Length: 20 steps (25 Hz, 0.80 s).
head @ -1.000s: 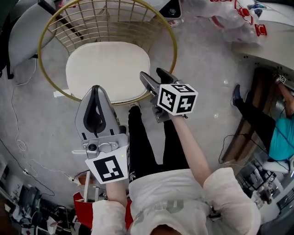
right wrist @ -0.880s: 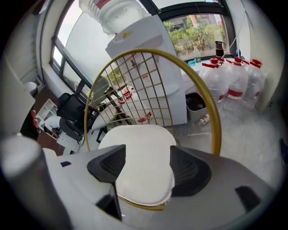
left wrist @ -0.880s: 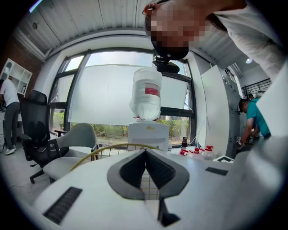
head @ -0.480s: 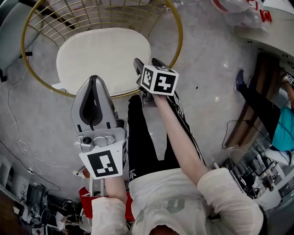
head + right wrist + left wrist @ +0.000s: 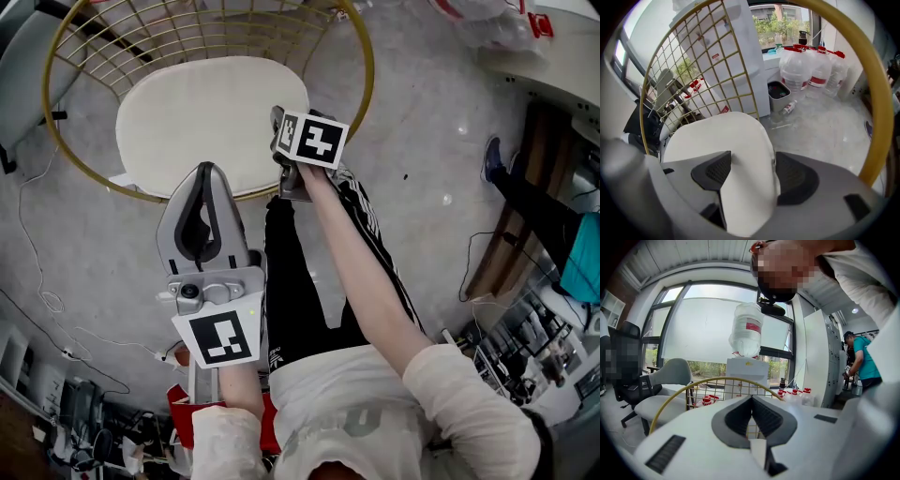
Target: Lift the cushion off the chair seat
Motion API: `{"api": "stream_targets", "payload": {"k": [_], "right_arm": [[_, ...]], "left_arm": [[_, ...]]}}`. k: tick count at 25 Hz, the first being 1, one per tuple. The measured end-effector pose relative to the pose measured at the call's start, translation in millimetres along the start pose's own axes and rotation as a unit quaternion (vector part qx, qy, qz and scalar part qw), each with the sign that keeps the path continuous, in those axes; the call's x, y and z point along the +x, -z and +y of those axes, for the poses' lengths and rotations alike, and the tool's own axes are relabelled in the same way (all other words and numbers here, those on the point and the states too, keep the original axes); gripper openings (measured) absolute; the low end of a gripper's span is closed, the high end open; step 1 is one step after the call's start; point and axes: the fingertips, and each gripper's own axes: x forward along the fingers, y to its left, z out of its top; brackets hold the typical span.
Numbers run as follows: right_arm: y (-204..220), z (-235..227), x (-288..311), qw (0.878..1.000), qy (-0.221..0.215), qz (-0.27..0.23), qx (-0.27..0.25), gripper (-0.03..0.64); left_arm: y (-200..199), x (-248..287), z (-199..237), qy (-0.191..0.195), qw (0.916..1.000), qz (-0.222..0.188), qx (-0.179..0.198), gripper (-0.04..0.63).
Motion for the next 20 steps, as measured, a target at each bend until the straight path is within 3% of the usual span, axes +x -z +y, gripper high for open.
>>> {"api": "stream_targets", "payload": {"k": [6, 13, 15, 20], "right_arm": [[-5.5, -0.4, 13.6, 0.999, -0.005, 0.011, -0.032, 0.295], [-2.0, 3.7, 20.4, 0.994, -0.089, 0.052, 0.025, 0.29], [-2.3, 5.8, 18.4, 0.992, -0.108, 0.058, 0.032, 0.259], [-0.4, 2.0, 14.7, 0.992, -0.105, 0.062, 0.042, 0.222]], "left_arm": [[7.5, -9.2, 2.7, -0.004, 1.0, 0.009, -0.002, 0.012], [14.6, -14.0, 7.5, -0.005, 0.9998, 0.02, -0.001, 0.012], [11.8, -14.1, 7.5, -0.004, 0.9999, 0.016, -0.003, 0.012], [-4.8, -15.1, 8.6, -0.006, 0.9999, 0.007, 0.01, 0.012]]}}
